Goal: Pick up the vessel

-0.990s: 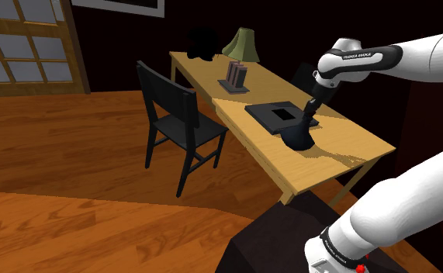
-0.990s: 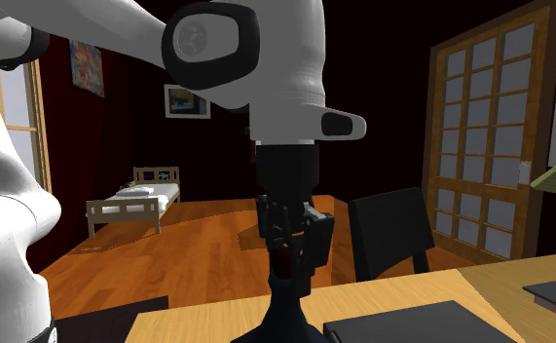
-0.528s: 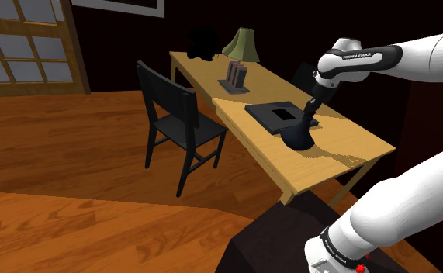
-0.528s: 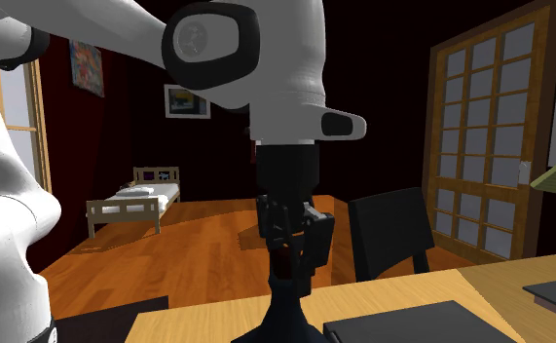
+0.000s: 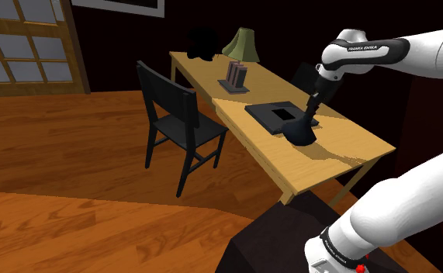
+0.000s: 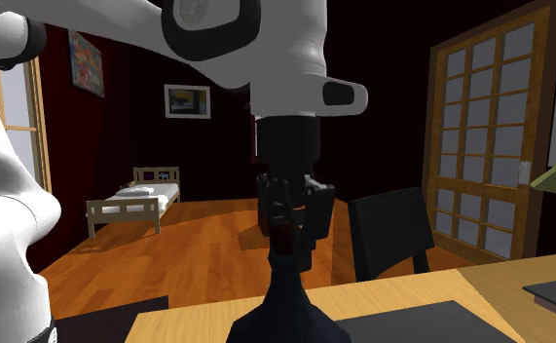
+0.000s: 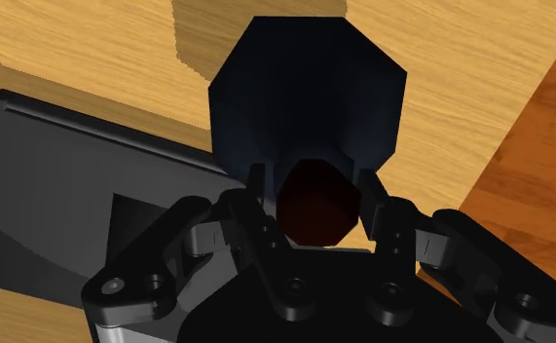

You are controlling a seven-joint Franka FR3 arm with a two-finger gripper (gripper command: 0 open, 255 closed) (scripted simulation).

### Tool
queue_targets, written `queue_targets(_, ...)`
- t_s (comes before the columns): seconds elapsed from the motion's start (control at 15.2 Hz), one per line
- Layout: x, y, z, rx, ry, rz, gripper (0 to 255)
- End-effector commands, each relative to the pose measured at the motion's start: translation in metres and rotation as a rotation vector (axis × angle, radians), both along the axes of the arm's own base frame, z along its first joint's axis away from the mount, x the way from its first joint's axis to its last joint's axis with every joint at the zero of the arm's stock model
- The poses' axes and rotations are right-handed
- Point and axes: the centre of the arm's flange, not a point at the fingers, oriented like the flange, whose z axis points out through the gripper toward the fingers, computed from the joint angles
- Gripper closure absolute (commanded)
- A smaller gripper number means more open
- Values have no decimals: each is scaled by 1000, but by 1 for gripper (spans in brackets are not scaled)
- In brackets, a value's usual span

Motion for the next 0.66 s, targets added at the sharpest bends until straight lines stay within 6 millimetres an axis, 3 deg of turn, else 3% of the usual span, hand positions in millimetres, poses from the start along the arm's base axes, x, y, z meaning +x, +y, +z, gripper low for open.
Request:
queue_targets(0.0, -2, -1, 12, -1, -1, 0, 255)
queue_targets(0.46, -2, -1, 49, -1, -1, 0, 255)
queue_targets(0.59, -2, -1, 50, -1, -1, 0, 255)
